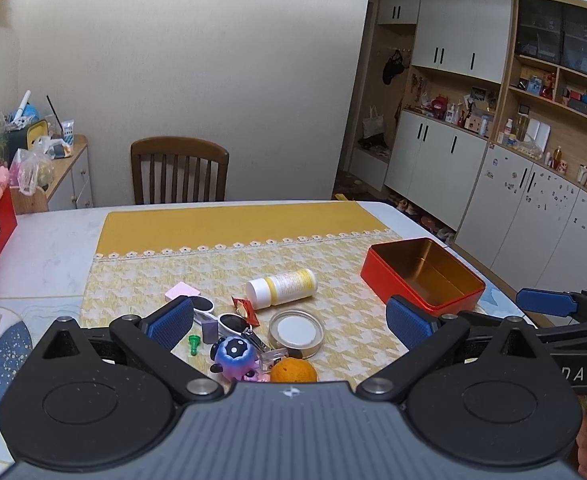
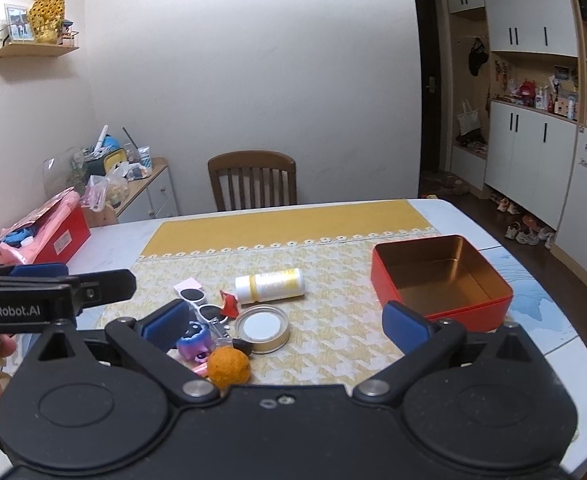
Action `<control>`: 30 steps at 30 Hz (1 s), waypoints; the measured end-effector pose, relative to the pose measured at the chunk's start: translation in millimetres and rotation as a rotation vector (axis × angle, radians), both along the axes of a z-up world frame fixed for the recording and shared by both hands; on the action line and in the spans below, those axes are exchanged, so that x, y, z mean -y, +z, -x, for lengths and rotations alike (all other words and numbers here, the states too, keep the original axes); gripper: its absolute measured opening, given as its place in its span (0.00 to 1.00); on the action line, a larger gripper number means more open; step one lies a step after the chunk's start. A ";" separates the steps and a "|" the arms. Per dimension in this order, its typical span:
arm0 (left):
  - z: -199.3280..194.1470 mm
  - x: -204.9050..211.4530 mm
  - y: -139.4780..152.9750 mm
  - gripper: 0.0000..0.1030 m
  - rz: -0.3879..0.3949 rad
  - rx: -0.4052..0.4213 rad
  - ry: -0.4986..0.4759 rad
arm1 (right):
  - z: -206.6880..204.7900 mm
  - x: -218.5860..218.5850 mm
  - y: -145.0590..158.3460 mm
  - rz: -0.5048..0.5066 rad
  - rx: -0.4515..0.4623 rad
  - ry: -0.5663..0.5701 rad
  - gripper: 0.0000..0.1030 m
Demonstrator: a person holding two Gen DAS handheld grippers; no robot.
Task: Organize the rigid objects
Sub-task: 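Move both tools toward the pile of small items on the tablecloth, then grasp the purple-blue squishy toy with the left gripper while the right gripper grasps the orange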
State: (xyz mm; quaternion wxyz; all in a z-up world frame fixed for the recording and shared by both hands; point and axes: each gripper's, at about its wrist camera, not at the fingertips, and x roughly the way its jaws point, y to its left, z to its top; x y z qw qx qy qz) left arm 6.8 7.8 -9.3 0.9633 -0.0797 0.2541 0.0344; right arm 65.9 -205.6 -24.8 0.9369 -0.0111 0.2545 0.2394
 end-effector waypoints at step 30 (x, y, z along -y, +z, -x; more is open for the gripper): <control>-61.9 -37.6 -74.5 1.00 -0.026 -0.198 0.037 | -62.8 -57.6 -79.1 0.106 -0.261 0.291 0.96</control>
